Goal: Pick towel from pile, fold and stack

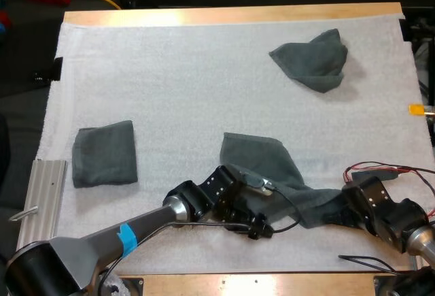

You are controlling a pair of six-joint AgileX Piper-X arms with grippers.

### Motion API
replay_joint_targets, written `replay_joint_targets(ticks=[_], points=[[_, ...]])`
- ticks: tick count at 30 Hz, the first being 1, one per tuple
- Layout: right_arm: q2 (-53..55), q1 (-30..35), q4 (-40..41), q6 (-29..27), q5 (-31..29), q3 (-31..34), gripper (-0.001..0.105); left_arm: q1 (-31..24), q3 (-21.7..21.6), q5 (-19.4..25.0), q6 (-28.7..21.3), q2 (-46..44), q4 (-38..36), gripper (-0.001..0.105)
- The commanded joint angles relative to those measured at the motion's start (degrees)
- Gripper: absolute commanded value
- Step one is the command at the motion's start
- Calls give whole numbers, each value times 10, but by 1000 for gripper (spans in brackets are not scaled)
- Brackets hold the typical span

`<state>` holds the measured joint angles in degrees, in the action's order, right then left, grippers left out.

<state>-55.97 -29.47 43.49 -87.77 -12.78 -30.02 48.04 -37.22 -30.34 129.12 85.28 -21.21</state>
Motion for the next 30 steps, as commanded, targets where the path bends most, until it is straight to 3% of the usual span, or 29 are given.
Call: replay_joint_targets(ticks=[1,21,24,26,30], points=[[2,0,10,-8,2,0,1,0,0,-4,6,-1,16,69],[2,0,10,-8,2,0,1,0,0,-21,34,55,74,69],[2,0,10,-8,2,0,1,0,0,-14,36,55,74,53],[2,0,10,-8,2,0,1,0,0,-12,48,55,74,35],[2,0,10,-9,2,0,1,0,0,-12,56,55,69,14]])
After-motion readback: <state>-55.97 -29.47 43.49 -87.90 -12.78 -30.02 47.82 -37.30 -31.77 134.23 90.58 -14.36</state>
